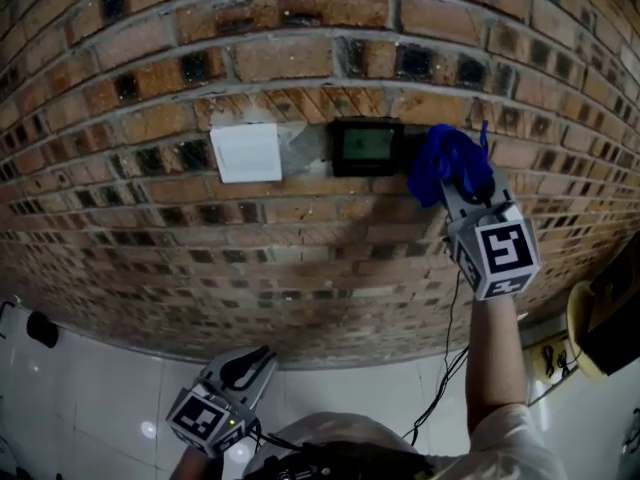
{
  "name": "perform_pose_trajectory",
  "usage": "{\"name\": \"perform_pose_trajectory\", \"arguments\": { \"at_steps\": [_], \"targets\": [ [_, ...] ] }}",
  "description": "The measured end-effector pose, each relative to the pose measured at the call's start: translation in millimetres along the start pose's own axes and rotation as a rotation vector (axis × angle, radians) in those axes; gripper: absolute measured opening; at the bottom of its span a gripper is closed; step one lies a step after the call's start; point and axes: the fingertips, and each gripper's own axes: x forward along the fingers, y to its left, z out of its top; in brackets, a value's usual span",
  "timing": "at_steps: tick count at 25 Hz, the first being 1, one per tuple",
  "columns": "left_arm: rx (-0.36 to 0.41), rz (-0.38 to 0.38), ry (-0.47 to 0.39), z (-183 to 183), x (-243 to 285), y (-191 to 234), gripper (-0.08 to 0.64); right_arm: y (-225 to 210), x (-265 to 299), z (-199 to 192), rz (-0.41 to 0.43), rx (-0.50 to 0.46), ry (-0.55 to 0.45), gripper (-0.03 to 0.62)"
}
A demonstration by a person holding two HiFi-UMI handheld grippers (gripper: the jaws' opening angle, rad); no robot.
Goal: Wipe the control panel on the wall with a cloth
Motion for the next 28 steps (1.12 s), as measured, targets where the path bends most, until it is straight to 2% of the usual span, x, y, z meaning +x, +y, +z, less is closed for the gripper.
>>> {"name": "perform_pose_trajectory", "arguments": {
  "at_steps": [4, 8, 10, 12, 15, 17, 22, 28],
  "targets": [
    [-0.001, 0.003, 0.003, -2.6, 4.2, -5.4, 0.051, -16.4, -1.6, -13.4, -0.018, 0.009, 0.009, 0.089],
    [-0.018, 0.017, 0.008, -5.0, 0.0, -5.2, 0.051, -2.4, -7.0, 14.3, 0.001, 0.002, -0.047, 0.089],
    [-0.024, 0.019, 0.017, -6.8, -2.2, -3.5, 0.051, 22.4, -6.2, 39.4, 0.05, -0.01, -0.1, 0.089],
    [-0.023, 0.023, 0.02, -6.9, -4.6, -1.8, 0.051, 58.5, 2.2, 57.7, 0.132, -0.017, -0.13, 0.089],
    [-0.027, 0.032, 0.011, -5.0, -9.9, -1.0, 0.051, 110.4, 22.8, 69.4, 0.237, -0.015, -0.133, 0.089],
    [-0.027, 0.041, 0.01, -4.7, -14.9, -0.4, 0.051, 131.9, 37.1, 74.1, 0.263, -0.006, -0.133, 0.089],
    [-0.046, 0.071, 0.024, -12.0, -28.0, 5.2, 0.051, 130.5, 53.3, 75.5, 0.238, 0.036, -0.151, 0.089],
    [-0.047, 0.063, 0.028, -13.7, -22.8, 5.2, 0.051, 73.8, 28.7, 51.4, 0.126, 0.04, -0.099, 0.089]
  ]
}}
